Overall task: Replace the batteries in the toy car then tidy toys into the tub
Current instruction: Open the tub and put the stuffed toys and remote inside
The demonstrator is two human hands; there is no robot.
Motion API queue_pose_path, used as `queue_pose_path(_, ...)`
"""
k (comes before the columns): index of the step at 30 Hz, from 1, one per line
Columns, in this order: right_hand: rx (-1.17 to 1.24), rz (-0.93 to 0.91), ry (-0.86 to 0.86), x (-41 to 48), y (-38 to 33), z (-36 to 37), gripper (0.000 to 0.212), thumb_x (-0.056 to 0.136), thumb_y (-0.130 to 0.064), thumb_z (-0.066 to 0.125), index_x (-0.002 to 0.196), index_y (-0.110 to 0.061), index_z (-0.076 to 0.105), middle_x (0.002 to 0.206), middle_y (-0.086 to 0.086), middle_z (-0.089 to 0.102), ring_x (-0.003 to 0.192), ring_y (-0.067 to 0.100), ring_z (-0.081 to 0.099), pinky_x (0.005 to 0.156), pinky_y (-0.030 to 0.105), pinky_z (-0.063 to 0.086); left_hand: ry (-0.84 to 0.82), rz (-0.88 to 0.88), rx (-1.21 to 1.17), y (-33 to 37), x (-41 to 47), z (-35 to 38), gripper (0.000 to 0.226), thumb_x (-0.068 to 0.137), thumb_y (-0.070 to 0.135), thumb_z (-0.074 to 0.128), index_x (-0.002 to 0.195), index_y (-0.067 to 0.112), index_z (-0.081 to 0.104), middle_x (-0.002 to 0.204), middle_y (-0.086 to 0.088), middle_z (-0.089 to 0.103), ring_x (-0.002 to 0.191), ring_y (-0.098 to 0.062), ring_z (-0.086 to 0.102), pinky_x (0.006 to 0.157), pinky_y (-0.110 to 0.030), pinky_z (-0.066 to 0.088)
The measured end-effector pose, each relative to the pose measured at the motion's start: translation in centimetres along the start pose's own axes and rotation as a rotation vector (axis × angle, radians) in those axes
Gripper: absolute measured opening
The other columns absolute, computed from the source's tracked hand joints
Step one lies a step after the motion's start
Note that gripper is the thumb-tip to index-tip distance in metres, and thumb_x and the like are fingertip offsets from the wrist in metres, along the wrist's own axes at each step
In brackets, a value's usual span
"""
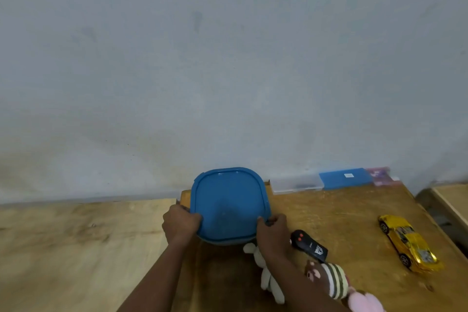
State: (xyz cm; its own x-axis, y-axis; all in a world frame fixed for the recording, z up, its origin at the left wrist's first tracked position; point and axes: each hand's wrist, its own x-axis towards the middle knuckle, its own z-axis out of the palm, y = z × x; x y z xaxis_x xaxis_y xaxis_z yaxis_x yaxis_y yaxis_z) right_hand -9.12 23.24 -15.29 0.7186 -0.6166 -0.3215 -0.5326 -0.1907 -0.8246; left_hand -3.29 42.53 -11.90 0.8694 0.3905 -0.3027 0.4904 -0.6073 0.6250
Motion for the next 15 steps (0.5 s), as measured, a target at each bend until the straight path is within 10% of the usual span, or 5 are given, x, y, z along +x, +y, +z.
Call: queue_pose_path(15, -0.001, -0.052, -0.018, 3.0, -1.5, -1.3, 0.043, 0.086, -0.012, 0.072, 0.127, -0.017, 0.06, 0.112, 0.004, 0.067, 0.084, 0.013, 0.057, 0.056, 0.019, 0.043, -0.031, -0.111, -0.167, -0.6, 2.0, 0.4, 0.025, 0.076, 0.022, 0.083, 0.082, 0.003, 0.068, 0.077, -0.009, 0.067, 0.065, -0.018, 0.059, 0.053, -0.029, 0.043)
